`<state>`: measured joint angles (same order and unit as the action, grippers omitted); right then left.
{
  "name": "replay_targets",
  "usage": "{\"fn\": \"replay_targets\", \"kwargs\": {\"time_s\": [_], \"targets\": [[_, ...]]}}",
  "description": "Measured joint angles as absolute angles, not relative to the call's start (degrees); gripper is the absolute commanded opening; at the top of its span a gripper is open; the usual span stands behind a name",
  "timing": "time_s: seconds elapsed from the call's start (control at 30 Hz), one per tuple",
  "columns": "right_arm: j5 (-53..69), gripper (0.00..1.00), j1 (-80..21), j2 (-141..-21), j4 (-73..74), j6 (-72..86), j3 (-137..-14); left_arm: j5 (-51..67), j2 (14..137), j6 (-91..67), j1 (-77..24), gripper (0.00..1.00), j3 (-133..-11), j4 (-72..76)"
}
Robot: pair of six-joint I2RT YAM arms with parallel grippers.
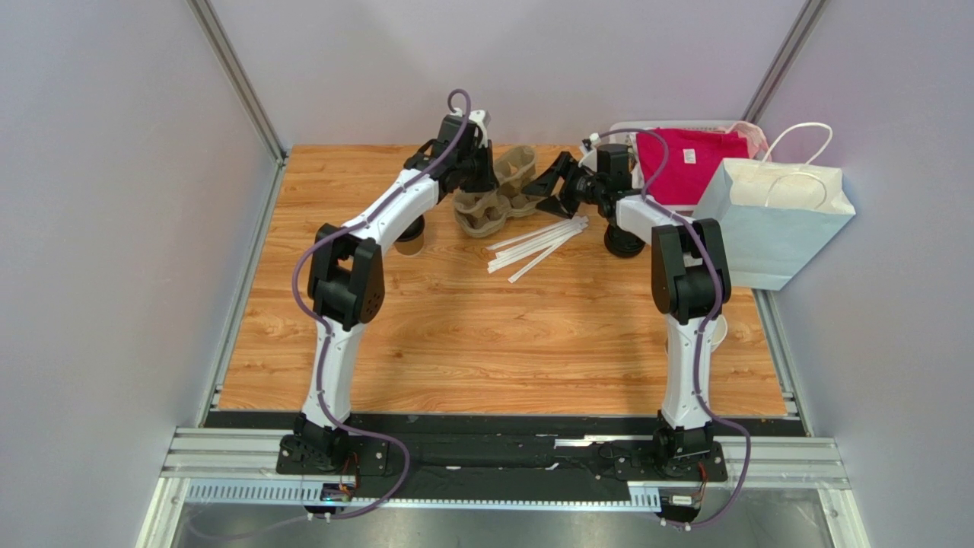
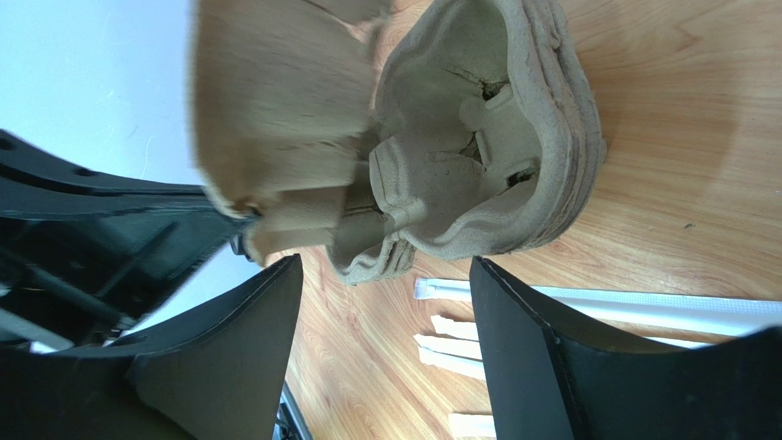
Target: Pack the takeout coffee
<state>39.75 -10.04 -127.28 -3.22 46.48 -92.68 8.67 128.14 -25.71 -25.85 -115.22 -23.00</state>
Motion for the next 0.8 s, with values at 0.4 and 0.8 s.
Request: {"fn": "replay_targets", "kwargs": {"time_s": [0.4,0.8], "targets": [[40.0,0.71,-9.6,-123.0,3.9,41.1,-94.0,8.8,116.8,-13.5,-22.3,0.00,-119.7,-30.0],[39.6,0.72,-9.6,-108.2,21.8,22.6,-95.5,13.0,87.4,-1.0,3.5,0.00,-91.0,-38.8]]}}
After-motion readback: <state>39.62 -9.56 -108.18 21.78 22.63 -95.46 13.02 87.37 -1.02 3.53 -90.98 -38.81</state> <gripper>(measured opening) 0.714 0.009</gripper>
